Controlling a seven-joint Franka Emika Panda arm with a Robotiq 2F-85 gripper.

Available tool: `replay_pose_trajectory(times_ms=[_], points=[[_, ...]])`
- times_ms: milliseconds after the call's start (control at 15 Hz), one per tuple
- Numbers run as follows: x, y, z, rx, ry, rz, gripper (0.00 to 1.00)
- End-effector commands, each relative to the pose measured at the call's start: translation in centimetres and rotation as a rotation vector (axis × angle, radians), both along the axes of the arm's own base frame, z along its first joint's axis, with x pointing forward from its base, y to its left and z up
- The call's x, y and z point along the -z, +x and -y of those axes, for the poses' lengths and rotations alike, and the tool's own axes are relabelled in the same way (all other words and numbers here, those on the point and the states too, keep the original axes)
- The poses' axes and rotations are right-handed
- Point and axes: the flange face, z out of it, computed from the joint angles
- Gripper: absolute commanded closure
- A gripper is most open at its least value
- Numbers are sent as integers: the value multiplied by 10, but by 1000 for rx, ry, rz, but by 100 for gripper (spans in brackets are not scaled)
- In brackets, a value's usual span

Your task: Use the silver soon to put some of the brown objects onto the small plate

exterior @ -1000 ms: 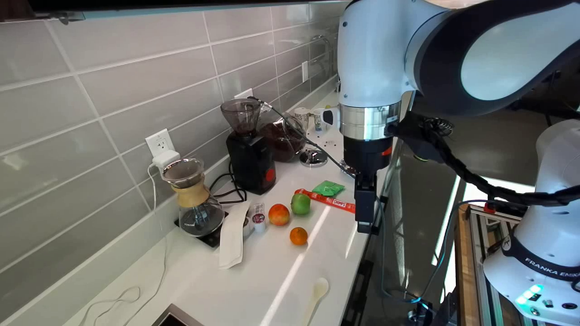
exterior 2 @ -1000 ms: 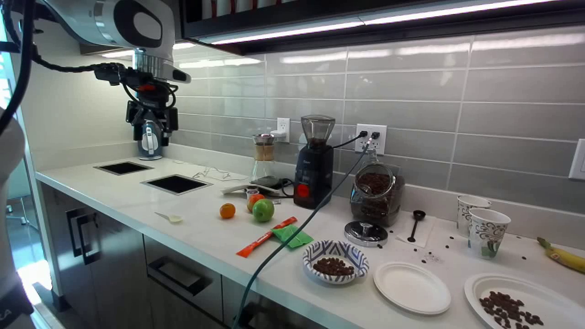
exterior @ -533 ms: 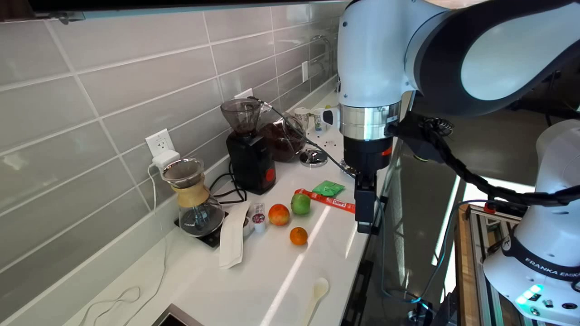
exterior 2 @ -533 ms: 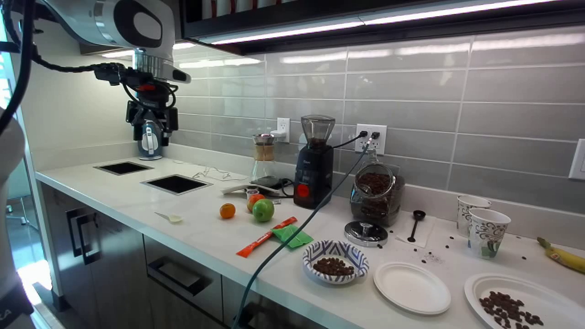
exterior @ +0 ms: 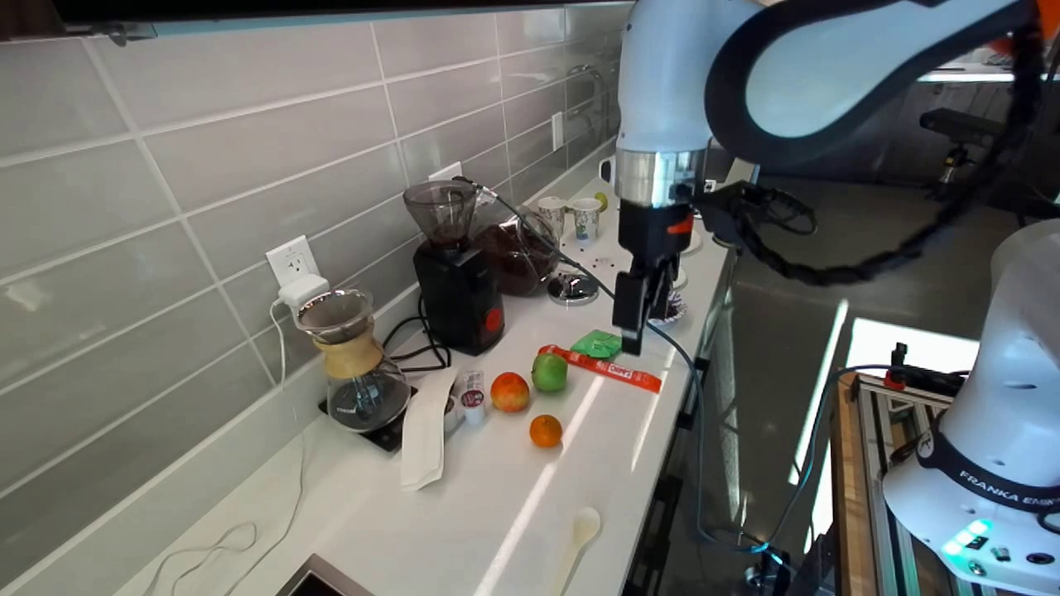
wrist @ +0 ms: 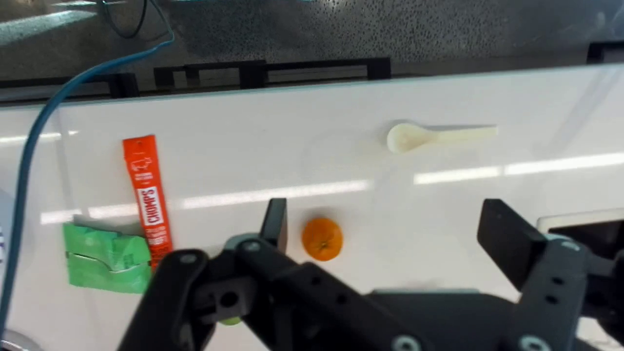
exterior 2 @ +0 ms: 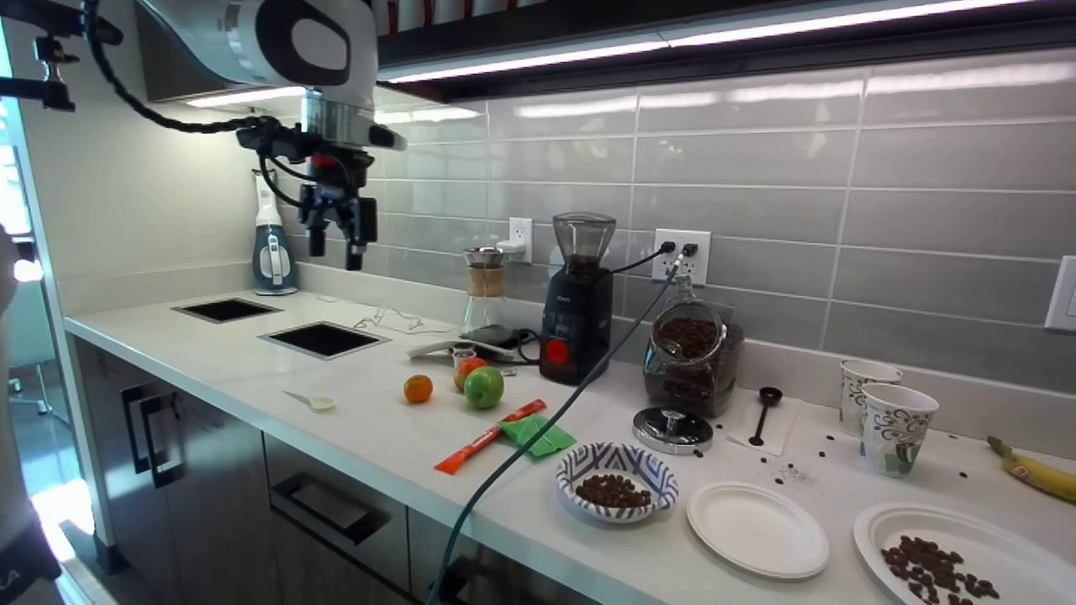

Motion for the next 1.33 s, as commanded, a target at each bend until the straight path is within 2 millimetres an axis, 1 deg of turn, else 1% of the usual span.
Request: replay_pose_trajectory(times_ms=[0,67,200,267,400,533,667,800,867,933,1000,1067,1267], points=[[2,15,87,205,34,45,0],[1,22,115,254,48,95,0],[0,32,158,325,50,216,0],[-2,36,177,326,34,293,0],[-2,44,208,326,-8,411,0],[1,51,236,300,-76,451,0],[7,52,264,302,-168,470,0],[11,47,294,311,-238,461,0],[10,42,304,333,-247,471,0],[7,42,287,318,-208,465,0],[9,40,295,328,-215,462,0],[9,40,296,329,-215,462,0],[8,43,288,314,-212,465,0]])
